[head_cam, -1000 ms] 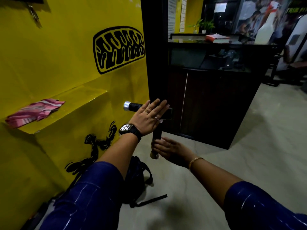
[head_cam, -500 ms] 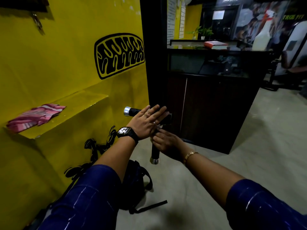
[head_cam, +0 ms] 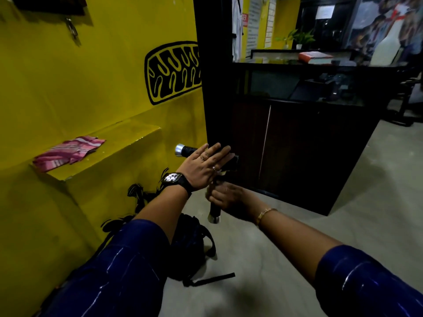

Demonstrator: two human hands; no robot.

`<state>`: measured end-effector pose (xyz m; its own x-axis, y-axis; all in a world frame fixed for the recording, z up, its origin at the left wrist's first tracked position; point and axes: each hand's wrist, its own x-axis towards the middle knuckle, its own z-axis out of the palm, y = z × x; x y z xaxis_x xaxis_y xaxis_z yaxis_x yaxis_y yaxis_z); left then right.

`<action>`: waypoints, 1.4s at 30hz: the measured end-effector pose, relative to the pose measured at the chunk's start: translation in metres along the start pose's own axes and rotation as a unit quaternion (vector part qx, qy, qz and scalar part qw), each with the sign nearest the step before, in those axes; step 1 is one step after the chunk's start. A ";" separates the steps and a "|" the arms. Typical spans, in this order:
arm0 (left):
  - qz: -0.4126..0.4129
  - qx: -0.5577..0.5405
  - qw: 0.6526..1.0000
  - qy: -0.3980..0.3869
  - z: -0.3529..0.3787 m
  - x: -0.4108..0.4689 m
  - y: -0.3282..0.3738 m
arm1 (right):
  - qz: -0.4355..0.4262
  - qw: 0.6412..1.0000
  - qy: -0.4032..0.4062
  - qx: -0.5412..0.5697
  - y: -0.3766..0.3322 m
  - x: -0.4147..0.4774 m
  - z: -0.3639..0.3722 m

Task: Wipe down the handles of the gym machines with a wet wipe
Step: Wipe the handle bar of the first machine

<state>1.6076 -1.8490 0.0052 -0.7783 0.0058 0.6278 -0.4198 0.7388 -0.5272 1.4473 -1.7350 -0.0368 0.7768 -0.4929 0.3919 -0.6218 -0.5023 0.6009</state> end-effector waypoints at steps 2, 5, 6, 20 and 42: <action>-0.005 0.002 1.000 -0.018 -0.004 0.000 0.001 | -0.029 0.999 -0.004 0.017 -0.014 -0.009 0.009; -0.015 0.021 0.999 -0.035 -0.008 0.000 0.004 | 0.003 0.997 0.004 0.072 -0.020 -0.018 0.011; -0.021 0.025 0.999 -0.037 -0.010 0.001 0.006 | 0.036 0.995 0.020 0.089 -0.017 -0.018 0.006; 0.007 0.054 0.996 -0.077 -0.024 0.001 -0.001 | 0.078 0.994 0.002 -0.074 -0.001 -0.022 0.004; 0.175 -0.005 0.982 0.072 0.023 0.005 -0.049 | 0.105 0.988 0.013 -0.111 0.004 0.007 0.009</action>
<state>1.6135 -1.9005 0.0203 -0.8003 0.3552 0.4830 -0.1328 0.6806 -0.7205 1.4493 -1.7469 -0.0378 0.6366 -0.5506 0.5400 -0.7351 -0.2217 0.6407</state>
